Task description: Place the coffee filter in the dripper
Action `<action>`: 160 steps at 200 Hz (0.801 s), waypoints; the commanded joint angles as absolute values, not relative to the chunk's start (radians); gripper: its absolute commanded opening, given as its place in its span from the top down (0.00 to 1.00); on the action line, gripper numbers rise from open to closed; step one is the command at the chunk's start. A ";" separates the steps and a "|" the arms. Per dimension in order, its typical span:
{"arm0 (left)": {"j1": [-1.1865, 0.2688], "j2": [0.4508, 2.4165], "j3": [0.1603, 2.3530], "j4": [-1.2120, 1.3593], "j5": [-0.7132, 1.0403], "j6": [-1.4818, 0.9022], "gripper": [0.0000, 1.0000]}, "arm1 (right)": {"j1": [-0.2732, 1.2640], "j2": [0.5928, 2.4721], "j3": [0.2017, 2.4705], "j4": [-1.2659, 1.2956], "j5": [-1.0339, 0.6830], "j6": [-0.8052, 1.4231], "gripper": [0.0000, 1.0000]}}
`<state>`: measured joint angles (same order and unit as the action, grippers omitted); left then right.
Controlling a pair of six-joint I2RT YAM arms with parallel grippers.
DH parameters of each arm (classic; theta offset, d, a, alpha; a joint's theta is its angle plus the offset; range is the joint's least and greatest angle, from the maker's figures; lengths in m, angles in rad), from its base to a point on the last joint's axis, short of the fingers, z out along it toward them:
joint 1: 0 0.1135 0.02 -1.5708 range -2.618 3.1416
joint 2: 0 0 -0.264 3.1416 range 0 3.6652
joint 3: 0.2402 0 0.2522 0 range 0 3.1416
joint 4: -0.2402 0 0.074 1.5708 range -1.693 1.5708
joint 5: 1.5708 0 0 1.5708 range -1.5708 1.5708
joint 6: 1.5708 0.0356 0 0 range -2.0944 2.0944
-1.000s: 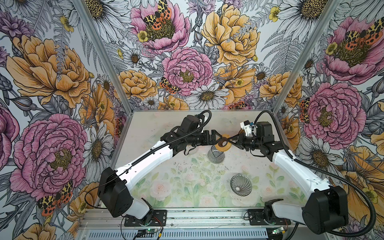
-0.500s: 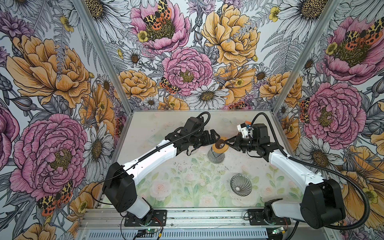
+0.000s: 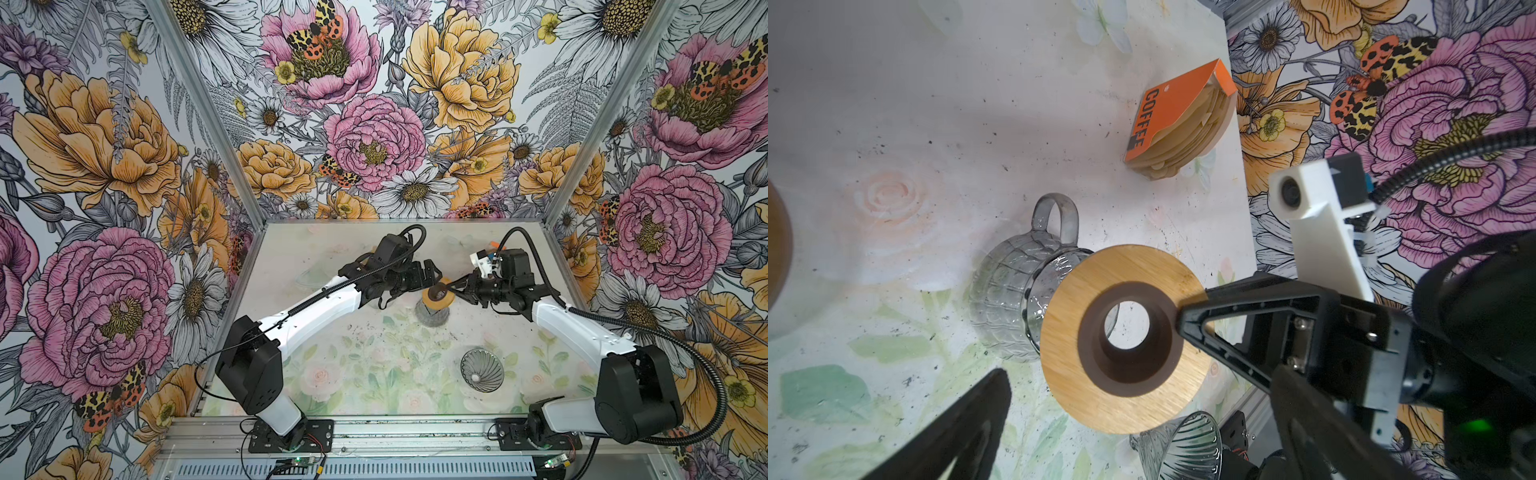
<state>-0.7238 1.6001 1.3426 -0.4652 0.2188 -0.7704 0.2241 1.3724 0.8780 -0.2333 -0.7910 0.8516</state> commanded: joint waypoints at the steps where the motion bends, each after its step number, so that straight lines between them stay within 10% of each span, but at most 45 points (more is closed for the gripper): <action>1: -0.708 1.598 1.365 -0.449 0.237 -0.717 0.01 | 0.229 1.382 0.883 -0.191 -0.839 0.843 0.95; 160: -0.741 1.586 1.413 -0.529 0.219 -0.620 0.01 | 0.231 1.449 0.896 -0.191 -0.806 0.798 0.95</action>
<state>-0.7235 1.6001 1.4155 -0.5213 0.2443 -0.6594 0.2241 1.4368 0.8780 -0.2260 -0.8288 0.8440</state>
